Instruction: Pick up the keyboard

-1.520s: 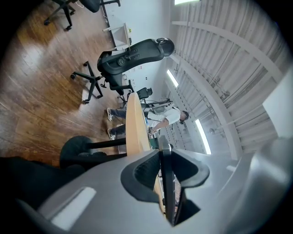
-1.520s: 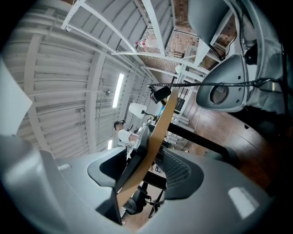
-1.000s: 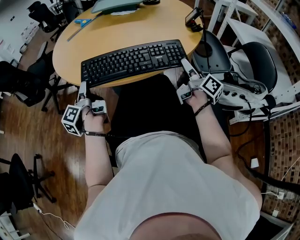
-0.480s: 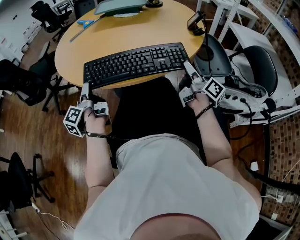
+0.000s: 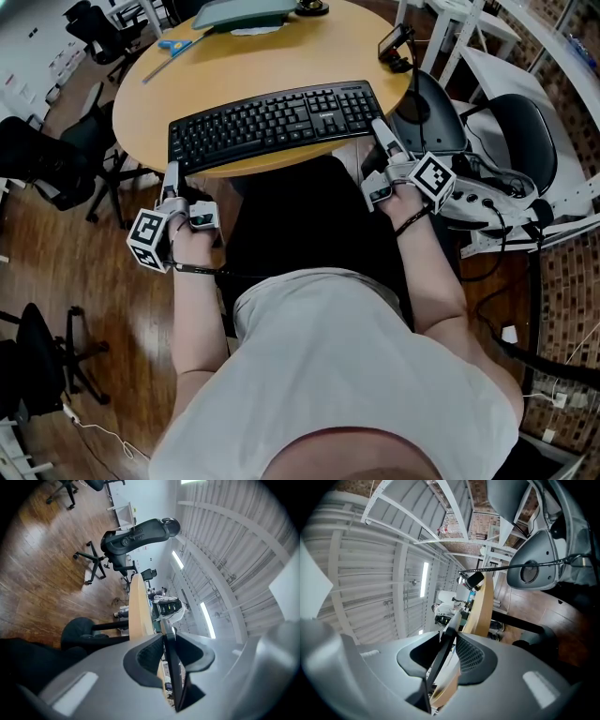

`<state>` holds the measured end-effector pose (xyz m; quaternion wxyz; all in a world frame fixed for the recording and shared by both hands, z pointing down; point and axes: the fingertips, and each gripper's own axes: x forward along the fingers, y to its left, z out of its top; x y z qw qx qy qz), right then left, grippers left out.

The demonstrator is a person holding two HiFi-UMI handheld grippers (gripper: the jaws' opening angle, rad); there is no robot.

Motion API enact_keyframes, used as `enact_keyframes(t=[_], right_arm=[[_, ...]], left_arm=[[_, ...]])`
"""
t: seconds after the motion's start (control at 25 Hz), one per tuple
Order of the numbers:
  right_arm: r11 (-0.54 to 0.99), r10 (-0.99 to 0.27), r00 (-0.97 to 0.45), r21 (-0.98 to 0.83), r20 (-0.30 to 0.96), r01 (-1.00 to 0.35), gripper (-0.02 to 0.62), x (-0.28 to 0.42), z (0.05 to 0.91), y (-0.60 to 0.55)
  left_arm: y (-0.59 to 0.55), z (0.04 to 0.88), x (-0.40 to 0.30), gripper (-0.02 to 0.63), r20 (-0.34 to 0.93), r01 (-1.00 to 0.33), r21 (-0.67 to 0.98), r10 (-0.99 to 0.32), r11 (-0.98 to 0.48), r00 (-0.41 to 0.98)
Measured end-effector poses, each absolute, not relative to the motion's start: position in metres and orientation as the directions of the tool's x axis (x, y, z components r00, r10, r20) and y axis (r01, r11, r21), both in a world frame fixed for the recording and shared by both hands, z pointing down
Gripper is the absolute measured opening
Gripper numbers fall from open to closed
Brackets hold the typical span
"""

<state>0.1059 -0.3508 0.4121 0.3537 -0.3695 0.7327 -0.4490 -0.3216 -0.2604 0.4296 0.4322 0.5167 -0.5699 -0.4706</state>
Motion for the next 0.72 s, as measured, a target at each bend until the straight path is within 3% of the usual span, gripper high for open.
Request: enact_keyframes(t=[0.72], right_arm=[[0.436,-0.832,-0.471,-0.870,-0.294,-0.228,0.115,0.109,0.343,-0.355]], left_arm=[[-0.269,0.370,-0.319,0.313,-0.093,-0.233,0.970,-0.991,-0.070,-0.091]])
